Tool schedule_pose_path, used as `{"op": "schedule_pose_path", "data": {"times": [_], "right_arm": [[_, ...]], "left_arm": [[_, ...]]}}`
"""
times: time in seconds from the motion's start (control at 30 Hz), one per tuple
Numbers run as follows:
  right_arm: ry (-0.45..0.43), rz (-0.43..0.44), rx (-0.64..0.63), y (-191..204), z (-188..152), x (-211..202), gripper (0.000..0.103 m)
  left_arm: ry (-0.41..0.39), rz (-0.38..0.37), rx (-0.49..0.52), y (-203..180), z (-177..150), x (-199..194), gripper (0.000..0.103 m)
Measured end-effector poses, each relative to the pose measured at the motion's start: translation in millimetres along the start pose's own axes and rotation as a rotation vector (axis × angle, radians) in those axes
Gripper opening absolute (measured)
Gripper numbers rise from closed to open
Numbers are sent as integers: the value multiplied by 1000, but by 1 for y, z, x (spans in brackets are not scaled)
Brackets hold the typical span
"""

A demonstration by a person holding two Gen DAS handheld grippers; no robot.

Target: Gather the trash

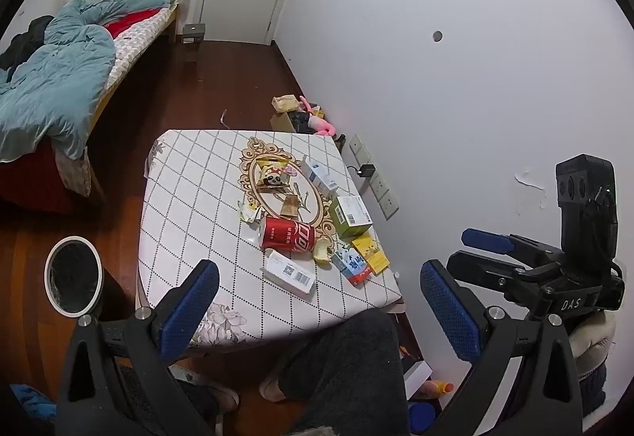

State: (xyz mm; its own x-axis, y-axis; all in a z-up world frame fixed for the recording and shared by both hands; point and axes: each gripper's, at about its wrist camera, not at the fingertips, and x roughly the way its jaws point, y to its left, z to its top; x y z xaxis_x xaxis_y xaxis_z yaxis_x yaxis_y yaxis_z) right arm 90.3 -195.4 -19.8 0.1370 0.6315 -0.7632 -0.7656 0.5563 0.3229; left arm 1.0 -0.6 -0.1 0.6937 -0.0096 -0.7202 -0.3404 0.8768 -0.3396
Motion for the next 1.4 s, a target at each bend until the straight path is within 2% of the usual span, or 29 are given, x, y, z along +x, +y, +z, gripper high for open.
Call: {"op": "schedule_pose_path", "data": {"times": [1.4], "right_arm": [[6, -1, -13, 3, 0, 2, 103]], "left_arm": [[-6, 8, -8, 3, -1, -1, 103]]}}
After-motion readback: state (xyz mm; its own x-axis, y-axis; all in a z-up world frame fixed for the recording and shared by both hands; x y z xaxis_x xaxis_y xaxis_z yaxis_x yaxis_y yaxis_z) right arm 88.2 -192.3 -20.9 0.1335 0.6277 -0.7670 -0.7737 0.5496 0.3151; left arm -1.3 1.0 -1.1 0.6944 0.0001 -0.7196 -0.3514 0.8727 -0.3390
